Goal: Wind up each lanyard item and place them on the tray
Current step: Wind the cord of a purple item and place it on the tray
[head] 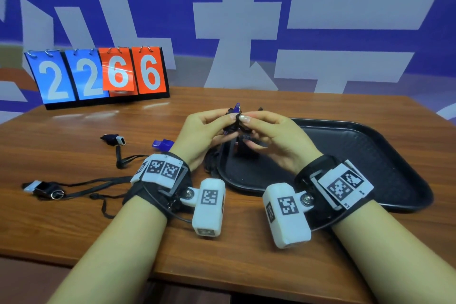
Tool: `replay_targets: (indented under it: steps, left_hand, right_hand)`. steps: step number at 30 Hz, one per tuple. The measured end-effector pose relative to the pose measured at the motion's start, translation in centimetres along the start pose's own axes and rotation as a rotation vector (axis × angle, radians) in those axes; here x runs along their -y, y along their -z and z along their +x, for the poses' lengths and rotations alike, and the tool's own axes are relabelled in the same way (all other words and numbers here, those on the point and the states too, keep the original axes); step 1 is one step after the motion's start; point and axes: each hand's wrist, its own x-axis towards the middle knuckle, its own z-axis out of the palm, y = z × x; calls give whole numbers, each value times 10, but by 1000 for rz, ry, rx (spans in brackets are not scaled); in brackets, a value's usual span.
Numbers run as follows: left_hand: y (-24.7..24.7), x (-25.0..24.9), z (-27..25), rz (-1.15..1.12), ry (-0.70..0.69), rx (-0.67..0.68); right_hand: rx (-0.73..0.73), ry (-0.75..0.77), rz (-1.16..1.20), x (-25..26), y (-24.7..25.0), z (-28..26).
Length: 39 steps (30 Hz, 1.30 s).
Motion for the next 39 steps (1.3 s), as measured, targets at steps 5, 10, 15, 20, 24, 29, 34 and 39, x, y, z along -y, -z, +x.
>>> replay_targets:
  steps: [5,10,15,20,24,29,34,39]
  left_hand:
    - [2,-1,-1,27,13,97]
    - [6,-3,-1,87,-3,111]
    - [8,-7,-2,62,31,133]
    - [11,-5,-2,13,137,211]
    - [11,-1,-2,-31,136,211]
    - [11,2,-1,-43,104,203]
    - [9,1,-2,-24,99,213]
    - [7,4,-1,-13,86,206]
  right_hand:
    - [-3,-95,59,0,5,5]
    - [21,-134,76,-1,9,6]
    - [40,-33,123,-5,6,7]
    - [75,70,-10,-6,7,7]
    - [29,156,-134,-9,7,7]
    - [-25,303,-302,-13,2,6]
    - [-130,417,-549,-14,3,11]
    - [-210,479,-658,-10,2,11]
